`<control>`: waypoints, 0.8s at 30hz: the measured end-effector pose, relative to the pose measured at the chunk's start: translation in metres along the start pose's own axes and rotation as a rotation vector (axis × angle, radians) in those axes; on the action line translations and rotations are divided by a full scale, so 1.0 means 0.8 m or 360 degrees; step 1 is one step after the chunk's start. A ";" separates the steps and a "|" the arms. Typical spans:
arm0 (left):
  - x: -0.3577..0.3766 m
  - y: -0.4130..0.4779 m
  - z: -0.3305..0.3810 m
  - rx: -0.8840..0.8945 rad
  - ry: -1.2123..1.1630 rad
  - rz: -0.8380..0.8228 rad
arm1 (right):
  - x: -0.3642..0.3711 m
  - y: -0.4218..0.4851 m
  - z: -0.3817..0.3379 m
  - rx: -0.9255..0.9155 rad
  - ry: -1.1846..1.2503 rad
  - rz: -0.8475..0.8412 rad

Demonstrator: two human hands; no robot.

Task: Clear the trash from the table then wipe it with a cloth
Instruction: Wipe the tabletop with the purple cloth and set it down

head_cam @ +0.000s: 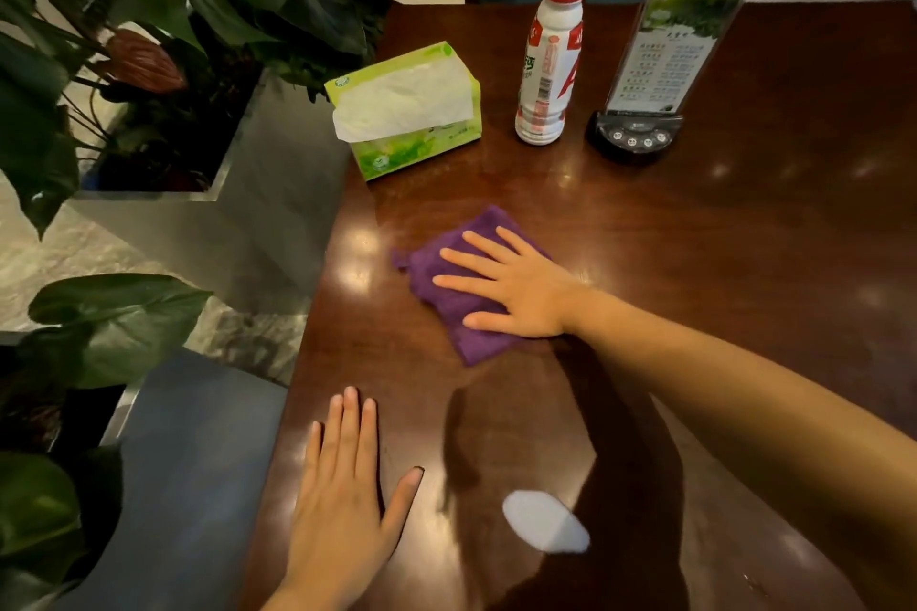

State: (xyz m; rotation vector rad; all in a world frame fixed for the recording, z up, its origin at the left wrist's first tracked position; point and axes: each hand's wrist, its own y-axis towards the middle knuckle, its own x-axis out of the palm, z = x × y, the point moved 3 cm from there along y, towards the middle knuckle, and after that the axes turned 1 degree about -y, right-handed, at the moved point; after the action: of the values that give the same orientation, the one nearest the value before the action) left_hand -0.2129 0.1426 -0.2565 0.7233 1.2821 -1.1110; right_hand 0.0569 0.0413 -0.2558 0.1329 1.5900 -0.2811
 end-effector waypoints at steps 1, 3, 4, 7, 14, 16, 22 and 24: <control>0.001 0.000 0.000 -0.0003 0.0018 0.0019 | 0.000 -0.014 0.008 0.0052 -0.0004 -0.0005; 0.004 -0.001 -0.001 -0.0017 0.0052 0.0039 | 0.002 -0.042 0.024 0.0162 0.0018 -0.0015; 0.005 -0.002 -0.002 -0.0022 0.0068 0.0053 | 0.002 -0.056 0.030 0.0217 0.0037 -0.0018; 0.008 -0.004 -0.003 -0.0012 0.0134 0.0114 | 0.007 -0.103 0.045 0.0374 0.0078 -0.0041; 0.012 -0.003 -0.004 -0.0015 0.0168 0.0176 | 0.016 -0.222 0.061 0.0748 0.0136 -0.0074; 0.015 -0.002 -0.005 -0.0027 0.0163 0.0179 | 0.020 -0.255 0.059 0.0825 0.0172 -0.0077; 0.018 0.000 -0.008 -0.0040 0.0168 0.0155 | 0.029 -0.321 0.028 0.1026 0.0192 -0.0052; 0.018 0.000 -0.008 -0.0037 0.0171 0.0147 | 0.032 -0.337 0.015 0.1056 0.0211 -0.0035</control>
State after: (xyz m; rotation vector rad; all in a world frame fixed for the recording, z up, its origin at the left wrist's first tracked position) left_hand -0.2163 0.1446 -0.2714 0.8260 1.3367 -0.9923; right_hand -0.0023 -0.2235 -0.2554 0.6559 1.5760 -0.8252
